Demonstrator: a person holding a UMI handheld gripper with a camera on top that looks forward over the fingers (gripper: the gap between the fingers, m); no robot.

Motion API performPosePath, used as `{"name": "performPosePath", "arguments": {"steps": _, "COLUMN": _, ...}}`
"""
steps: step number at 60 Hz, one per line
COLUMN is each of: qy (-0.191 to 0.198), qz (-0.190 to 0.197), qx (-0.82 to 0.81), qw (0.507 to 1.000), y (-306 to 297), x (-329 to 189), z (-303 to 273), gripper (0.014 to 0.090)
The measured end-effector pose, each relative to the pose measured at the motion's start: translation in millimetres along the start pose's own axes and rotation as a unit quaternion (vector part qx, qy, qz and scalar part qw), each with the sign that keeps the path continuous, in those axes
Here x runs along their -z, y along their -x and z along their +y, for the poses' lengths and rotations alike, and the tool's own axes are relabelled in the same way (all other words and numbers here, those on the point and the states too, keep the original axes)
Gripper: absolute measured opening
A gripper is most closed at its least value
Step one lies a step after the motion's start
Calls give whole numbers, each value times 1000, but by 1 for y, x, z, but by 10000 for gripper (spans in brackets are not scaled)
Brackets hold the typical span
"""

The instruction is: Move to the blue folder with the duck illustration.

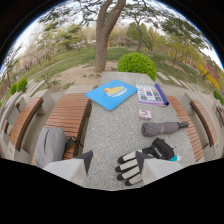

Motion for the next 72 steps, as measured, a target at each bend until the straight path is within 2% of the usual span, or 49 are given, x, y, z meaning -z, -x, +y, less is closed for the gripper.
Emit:
{"name": "performPosePath", "arguments": {"steps": 22, "qy": -7, "qz": -2, "qx": 1, "qw": 1000, "y": 0, "x": -10, "z": -7, "gripper": 846}}
{"name": "performPosePath", "arguments": {"steps": 39, "qy": -38, "qz": -4, "qx": 1, "qw": 999, "y": -7, "x": -65, "z": -58, "gripper": 847}}
{"name": "performPosePath", "arguments": {"steps": 72, "qy": -40, "qz": -20, "qx": 23, "qw": 999, "y": -13, "x": -292, "z": -194, "gripper": 844}}
